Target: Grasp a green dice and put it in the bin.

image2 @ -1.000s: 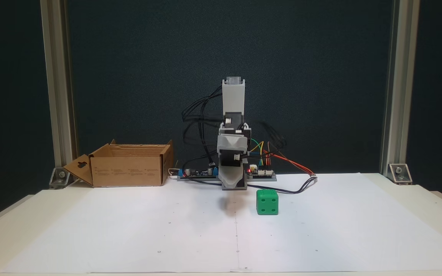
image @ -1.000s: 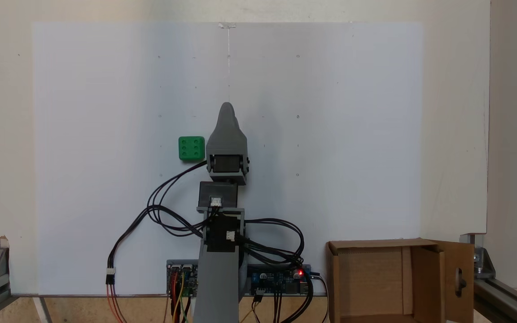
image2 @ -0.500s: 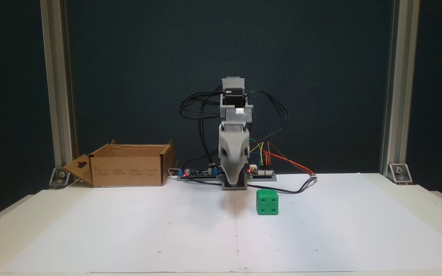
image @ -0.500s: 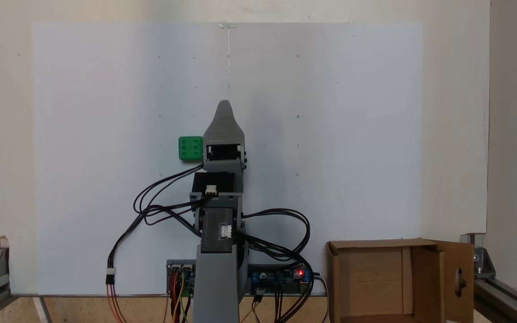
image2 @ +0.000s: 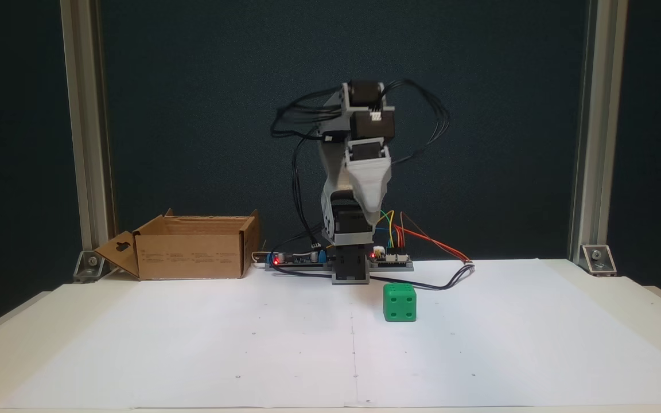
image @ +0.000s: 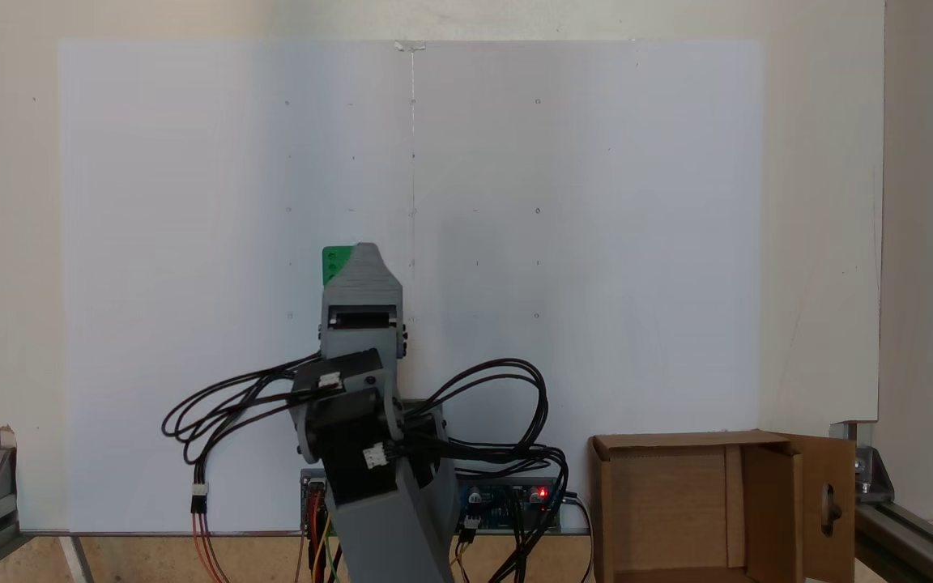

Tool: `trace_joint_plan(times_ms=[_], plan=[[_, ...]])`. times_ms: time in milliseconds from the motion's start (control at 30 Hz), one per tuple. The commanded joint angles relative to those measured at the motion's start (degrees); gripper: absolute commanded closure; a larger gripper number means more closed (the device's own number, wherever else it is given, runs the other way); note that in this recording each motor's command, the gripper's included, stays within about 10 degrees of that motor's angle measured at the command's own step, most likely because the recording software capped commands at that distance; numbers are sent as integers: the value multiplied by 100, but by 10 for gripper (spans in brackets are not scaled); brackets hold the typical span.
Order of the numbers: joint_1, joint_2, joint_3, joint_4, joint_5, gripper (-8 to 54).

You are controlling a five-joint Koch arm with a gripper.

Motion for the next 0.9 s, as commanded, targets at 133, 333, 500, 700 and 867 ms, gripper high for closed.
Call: trace_joint_plan(times_ms=[133,333,500,700,867], plan=[[-422,-642,-466,62,606,36],[-756,-1239,-703,18,853,28],[-905,-1424,-835,-79,1011,29],[-923,-1477,-835,-114,1063,28],[-853,-1503,-835,-114,1063,28]])
